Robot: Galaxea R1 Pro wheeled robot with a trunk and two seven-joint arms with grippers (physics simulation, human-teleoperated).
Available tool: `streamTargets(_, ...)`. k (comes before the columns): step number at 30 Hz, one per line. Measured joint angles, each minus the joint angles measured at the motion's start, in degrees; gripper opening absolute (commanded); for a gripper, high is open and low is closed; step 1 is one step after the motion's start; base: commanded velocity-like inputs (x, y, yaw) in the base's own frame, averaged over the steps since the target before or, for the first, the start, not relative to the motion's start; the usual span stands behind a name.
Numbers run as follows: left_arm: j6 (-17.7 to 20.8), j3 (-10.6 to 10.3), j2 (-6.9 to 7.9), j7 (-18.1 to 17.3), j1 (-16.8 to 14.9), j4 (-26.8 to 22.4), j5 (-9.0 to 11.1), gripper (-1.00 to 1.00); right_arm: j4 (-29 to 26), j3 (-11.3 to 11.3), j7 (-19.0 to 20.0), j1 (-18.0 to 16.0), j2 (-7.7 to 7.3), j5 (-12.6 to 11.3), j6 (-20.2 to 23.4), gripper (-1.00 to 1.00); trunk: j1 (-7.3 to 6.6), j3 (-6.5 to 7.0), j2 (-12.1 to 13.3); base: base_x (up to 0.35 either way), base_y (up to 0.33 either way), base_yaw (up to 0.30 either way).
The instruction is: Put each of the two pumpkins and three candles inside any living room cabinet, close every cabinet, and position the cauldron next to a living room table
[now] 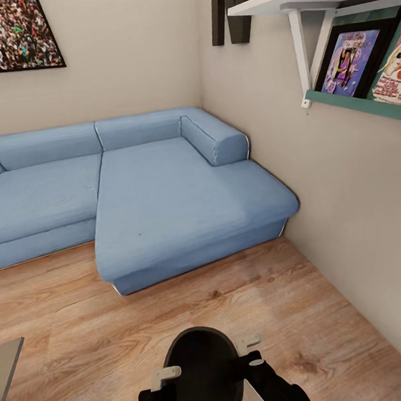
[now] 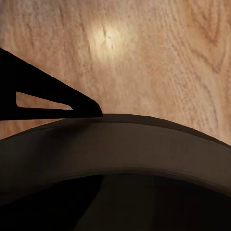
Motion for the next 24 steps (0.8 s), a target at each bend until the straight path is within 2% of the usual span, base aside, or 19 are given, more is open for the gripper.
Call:
streamTargets(10,-0.01,0.05,-0.01,-0.02,0.01,-0.02,-0.11,-1.0,-0.02,-0.01,0.03,0.0,-0.01,0.05,-0.03,-1.0,0.0,0.0,0.0,-0.012,-0.015,0.027)
streamTargets(24,-0.01,0.03,0.05,-0.11,0.01,-0.02,-0.06,-1.0,0.0,-0.04,-0.01,-0.01,0.05,0.1,0.0,-1.0,0.0,0.0,0.0,-0.034,-0.159,0.266)
